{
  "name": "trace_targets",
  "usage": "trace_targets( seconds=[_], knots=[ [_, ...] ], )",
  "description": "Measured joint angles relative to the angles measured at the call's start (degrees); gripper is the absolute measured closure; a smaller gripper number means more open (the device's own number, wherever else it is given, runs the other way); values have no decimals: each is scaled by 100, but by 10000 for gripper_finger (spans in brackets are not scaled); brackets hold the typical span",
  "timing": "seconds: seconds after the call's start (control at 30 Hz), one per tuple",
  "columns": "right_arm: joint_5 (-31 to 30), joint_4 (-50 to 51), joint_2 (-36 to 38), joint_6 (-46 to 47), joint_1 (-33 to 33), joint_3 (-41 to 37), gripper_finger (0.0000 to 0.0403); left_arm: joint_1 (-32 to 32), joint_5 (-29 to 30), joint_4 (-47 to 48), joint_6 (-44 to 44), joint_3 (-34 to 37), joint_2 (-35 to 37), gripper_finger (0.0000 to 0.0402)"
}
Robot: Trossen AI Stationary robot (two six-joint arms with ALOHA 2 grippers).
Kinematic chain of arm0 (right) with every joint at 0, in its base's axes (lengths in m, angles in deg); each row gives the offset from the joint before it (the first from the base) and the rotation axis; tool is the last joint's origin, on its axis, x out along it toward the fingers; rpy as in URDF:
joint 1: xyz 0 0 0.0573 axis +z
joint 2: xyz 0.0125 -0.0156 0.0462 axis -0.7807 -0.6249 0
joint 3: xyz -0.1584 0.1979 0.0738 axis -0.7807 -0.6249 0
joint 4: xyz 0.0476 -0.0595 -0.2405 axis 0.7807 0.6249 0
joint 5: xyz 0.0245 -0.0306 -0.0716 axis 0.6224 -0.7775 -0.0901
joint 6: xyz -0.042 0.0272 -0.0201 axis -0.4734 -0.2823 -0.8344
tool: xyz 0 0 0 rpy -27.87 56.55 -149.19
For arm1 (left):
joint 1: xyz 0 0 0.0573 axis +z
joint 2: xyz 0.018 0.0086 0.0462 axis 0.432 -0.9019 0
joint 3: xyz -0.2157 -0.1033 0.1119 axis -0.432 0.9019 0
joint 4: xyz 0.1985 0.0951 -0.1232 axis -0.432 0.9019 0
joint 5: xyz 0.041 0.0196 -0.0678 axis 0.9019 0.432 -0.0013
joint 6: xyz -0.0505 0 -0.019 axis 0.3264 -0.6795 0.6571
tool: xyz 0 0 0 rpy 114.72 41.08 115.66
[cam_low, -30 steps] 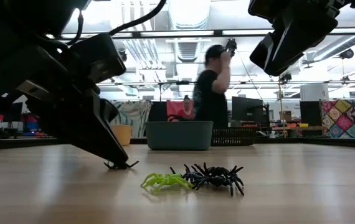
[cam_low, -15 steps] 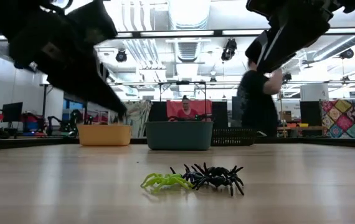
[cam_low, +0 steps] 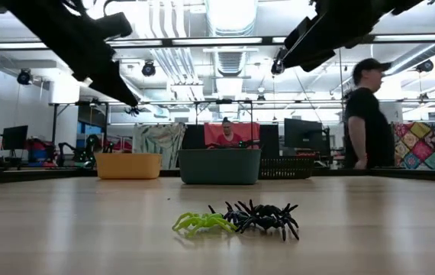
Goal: Sort Halloween decoration
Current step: Put the black spider toy into the yellow bin
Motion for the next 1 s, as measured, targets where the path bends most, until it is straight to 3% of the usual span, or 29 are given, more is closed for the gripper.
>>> trace_targets(
  seconds=[0.17, 0.3, 0.47, 0.67, 0.8, 1.0],
  knots=[
    [-402, -5, -2, -160, -1, 0, 321, 1140, -52, 352, -808, 0, 499, 401],
    [-528, -5, -2, -161, -64, 0, 321, 2316, -461, 311, -1697, -2, 712, 401],
    [-545, -5, -2, -85, -262, 0, 321, 4000, -1518, 19, -2726, -2, 691, 401],
    [-551, -4, -2, -92, -545, 0, 321, 5784, -3108, -668, -3509, -4, 188, 401],
    [-549, -3, -2, -130, -691, 0, 321, 6457, -4080, -996, -3531, -75, -388, 401],
    [-547, -3, -2, -159, -847, 0, 321, 6700, -4135, -993, -3512, -394, -1304, 401]
  ],
)
